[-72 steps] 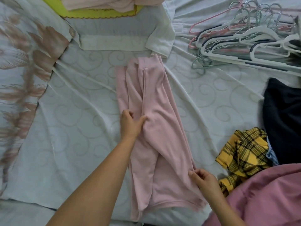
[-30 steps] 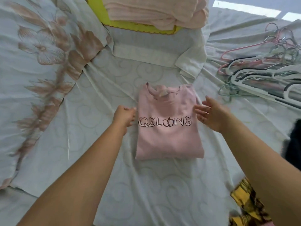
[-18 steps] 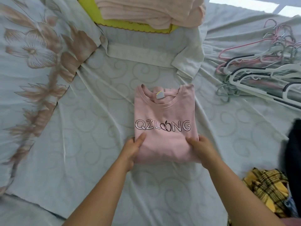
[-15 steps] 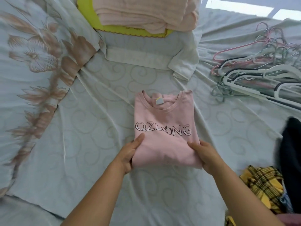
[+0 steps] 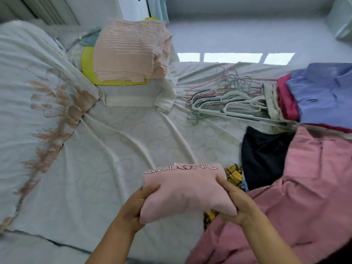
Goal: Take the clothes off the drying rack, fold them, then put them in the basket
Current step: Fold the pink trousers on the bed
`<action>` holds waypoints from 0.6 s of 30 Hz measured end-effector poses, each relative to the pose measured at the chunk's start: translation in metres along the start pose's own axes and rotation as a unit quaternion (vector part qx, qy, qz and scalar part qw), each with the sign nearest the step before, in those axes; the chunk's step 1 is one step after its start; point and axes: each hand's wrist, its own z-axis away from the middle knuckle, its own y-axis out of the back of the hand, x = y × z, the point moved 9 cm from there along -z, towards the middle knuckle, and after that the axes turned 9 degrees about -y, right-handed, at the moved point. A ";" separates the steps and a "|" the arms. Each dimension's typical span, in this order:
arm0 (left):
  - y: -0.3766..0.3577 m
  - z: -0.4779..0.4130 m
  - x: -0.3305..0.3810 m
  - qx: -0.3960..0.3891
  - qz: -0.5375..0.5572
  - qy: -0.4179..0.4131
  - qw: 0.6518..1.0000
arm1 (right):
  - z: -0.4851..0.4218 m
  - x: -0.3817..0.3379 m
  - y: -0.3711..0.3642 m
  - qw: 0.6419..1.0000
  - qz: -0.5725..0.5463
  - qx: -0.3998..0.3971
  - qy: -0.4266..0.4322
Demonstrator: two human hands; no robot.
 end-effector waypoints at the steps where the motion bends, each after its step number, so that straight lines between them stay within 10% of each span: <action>1: -0.018 0.016 -0.001 -0.004 -0.007 -0.010 1.000 | 0.023 -0.003 0.005 1.000 0.001 -0.005 0.010; 18: -0.302 0.135 -0.055 -0.104 -0.109 -0.026 0.988 | 0.318 -0.103 0.133 0.983 0.014 0.072 0.170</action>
